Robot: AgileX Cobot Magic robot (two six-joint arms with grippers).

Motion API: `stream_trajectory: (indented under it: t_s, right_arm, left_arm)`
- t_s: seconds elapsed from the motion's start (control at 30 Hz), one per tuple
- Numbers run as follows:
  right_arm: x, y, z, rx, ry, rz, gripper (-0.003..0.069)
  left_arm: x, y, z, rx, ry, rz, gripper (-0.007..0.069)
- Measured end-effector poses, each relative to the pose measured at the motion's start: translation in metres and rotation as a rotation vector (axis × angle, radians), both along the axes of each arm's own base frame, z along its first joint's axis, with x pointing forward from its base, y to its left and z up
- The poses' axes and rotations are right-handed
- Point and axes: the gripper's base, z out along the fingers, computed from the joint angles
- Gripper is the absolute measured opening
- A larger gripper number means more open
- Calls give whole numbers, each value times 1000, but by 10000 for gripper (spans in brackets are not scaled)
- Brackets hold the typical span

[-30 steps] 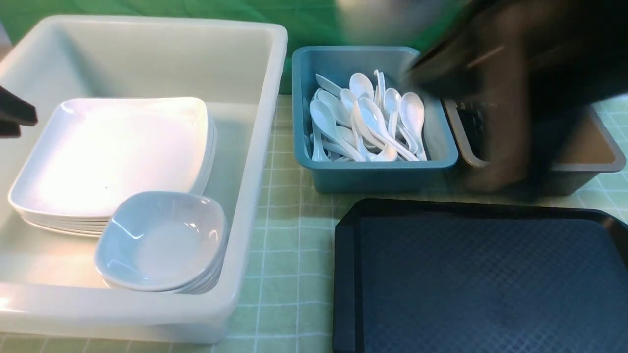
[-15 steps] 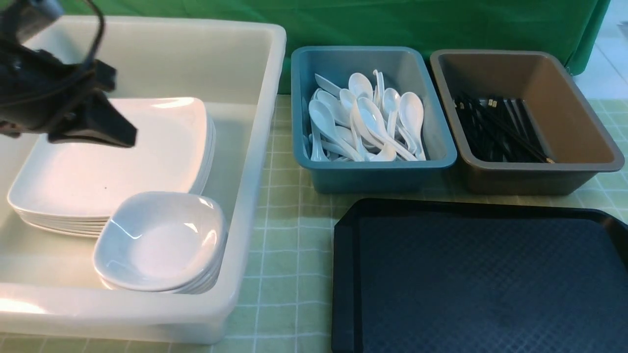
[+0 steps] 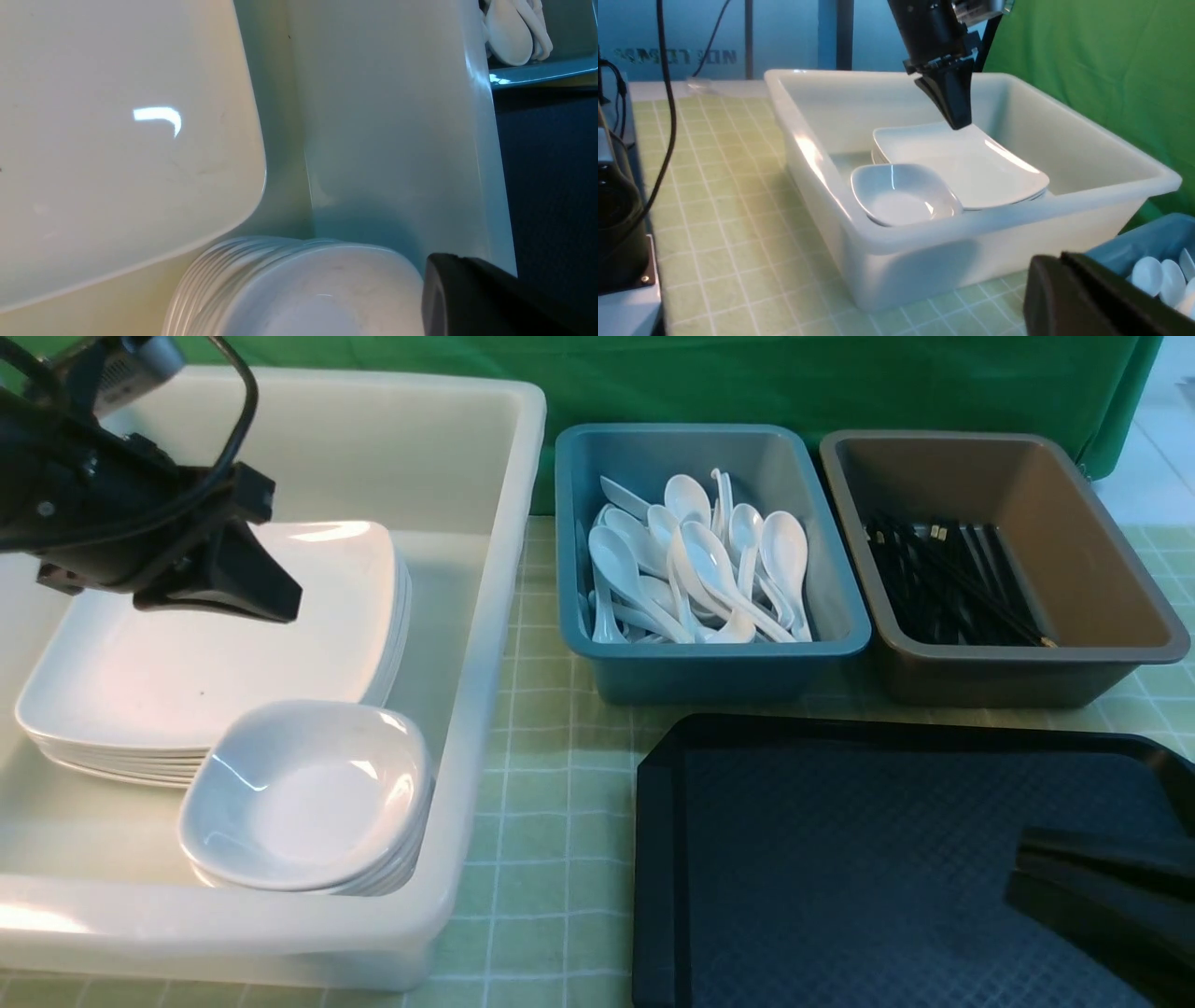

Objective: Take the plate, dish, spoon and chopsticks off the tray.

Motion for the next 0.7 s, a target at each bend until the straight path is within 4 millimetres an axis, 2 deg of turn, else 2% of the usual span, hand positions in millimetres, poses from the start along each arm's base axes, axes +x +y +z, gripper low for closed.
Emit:
stream_trajectory:
  t_s: [0.33,0.7]
  right_arm:
    - [1,1,-2,-16,17,-4,3]
    - [1,1,-3,-19,18,-5,46]
  left_arm:
    - [0,0,0,1,-2,1,-13]
    - [0,0,0,1,-2,2,-13]
